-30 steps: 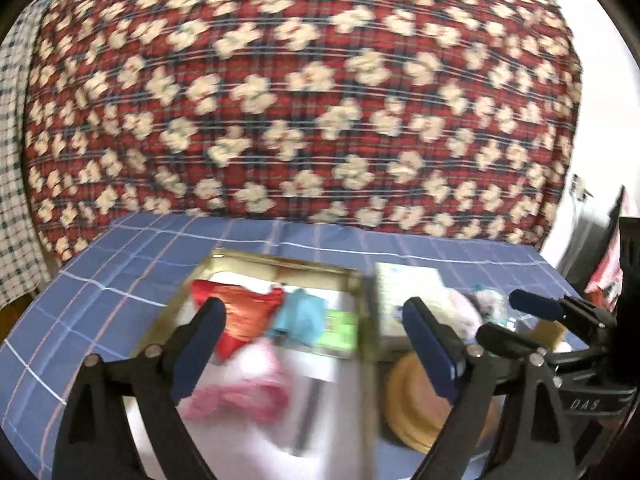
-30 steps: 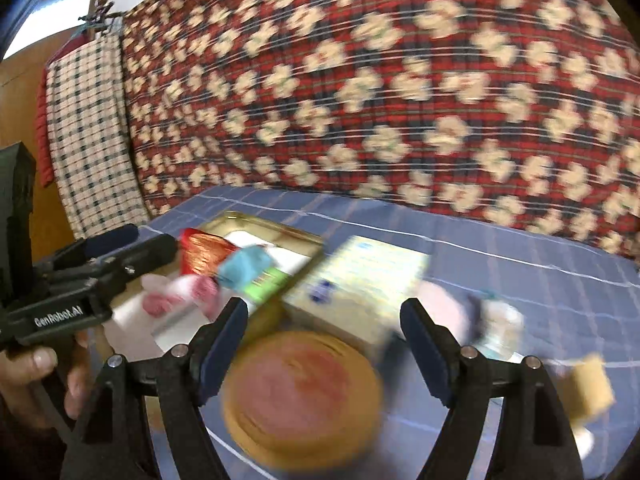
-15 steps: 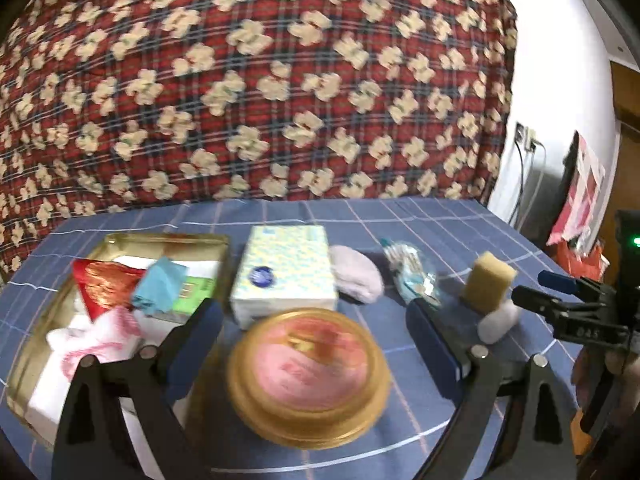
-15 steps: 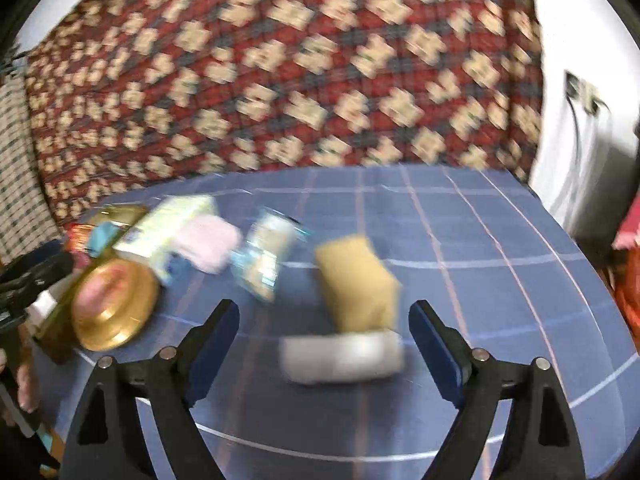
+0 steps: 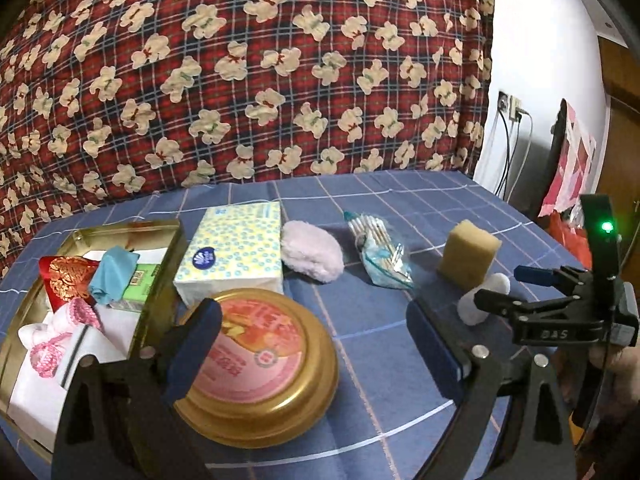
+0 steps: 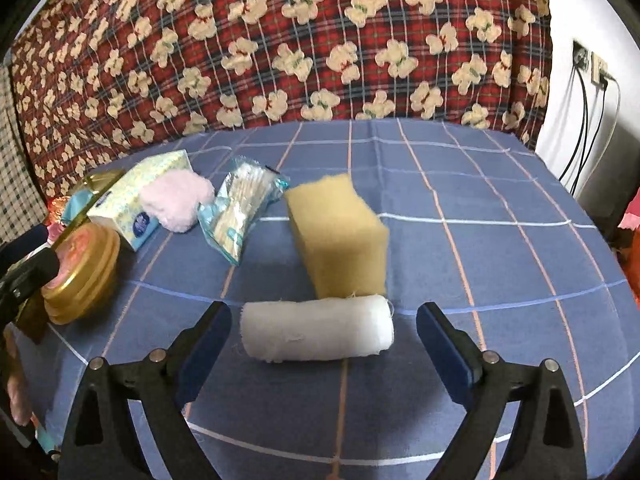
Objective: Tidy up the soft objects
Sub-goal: 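Close the right tool on the white cloth roll, then grasp the yellow sponge with the left tool while the right tool holds the white roll, then lift the yellow sponge with the left tool while the right tool lifts the white roll, then carry the sponge with the left tool toward the gold tray while the right tool carries the roll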
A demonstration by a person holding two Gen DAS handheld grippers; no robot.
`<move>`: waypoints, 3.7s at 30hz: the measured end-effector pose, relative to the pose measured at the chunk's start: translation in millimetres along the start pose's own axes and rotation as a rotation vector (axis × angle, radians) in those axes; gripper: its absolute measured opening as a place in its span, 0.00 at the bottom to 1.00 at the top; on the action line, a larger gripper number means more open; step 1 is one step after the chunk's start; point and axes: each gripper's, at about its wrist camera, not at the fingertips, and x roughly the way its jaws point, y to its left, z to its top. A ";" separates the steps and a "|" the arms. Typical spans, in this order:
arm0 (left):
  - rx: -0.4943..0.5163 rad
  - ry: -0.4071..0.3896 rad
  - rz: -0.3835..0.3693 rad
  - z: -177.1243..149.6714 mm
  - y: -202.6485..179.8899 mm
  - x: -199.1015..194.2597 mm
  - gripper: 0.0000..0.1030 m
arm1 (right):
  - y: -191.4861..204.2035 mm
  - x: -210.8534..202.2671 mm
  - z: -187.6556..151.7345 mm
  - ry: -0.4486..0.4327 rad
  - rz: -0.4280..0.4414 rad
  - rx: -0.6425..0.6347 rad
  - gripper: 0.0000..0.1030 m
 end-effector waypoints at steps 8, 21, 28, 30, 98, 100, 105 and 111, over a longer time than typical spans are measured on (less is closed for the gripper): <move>0.003 0.015 -0.004 -2.6 -6.5 7.6 0.93 | 2.7 16.1 -2.5 0.061 0.000 -0.015 0.92; 0.019 0.025 -0.017 2.0 -20.3 17.9 0.93 | 0.9 0.4 -11.2 0.016 0.039 -0.032 0.78; 0.036 0.029 -0.026 7.7 -33.0 22.4 0.93 | -9.1 -31.7 -17.9 -0.045 0.068 -0.005 0.78; 0.046 0.030 -0.027 9.7 -39.8 23.7 0.94 | -14.4 -41.6 -18.2 -0.073 0.049 0.004 0.78; -0.008 -0.151 0.097 37.5 -51.6 62.1 0.46 | 7.9 5.5 58.1 -0.347 -0.190 0.153 0.78; -0.020 -0.151 0.101 37.3 -46.9 61.7 0.46 | 8.4 7.1 58.9 -0.343 -0.190 0.154 0.78; -0.038 -0.147 0.103 36.5 -41.0 62.3 0.46 | 11.2 9.6 60.6 -0.339 -0.192 0.151 0.78; -0.070 -0.138 0.105 35.3 -30.6 62.5 0.46 | 20.2 17.6 65.6 -0.328 -0.182 0.131 0.78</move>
